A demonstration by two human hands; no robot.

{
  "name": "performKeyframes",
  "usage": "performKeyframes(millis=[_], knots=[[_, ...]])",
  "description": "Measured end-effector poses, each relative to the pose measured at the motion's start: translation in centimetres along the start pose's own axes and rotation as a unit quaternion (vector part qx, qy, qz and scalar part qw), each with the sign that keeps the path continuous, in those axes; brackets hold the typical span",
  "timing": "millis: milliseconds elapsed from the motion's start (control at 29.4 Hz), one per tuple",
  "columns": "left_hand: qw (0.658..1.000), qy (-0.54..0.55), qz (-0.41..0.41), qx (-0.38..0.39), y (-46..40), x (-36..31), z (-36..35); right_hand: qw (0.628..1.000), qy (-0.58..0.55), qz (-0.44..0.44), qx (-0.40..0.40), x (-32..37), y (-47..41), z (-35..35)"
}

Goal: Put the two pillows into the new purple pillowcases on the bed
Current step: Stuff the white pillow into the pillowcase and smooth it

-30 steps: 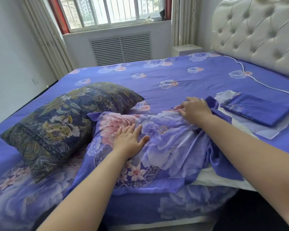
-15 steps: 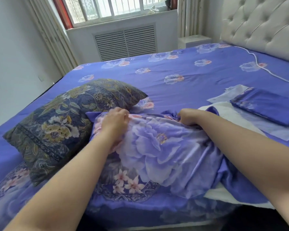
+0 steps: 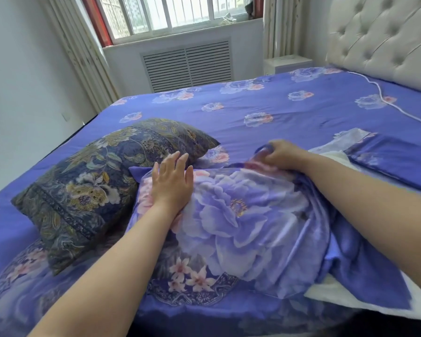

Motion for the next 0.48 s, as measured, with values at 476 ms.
performKeyframes(millis=[476], knots=[[0.969, 0.094, 0.121, 0.194, 1.1, 3.4, -3.1, 0.941, 0.253, -0.055, -0.217, -2.8, 0.2, -2.1]])
Point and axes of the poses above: each hand's wrist, its own y-axis away from the middle knuckle, its own z-axis out of the back of the hand, x = y × z, the point moved 1 cm from there along -y, towards the middle knuckle, and after that the axes turned 1 degree about z, right-handed, at the moved point
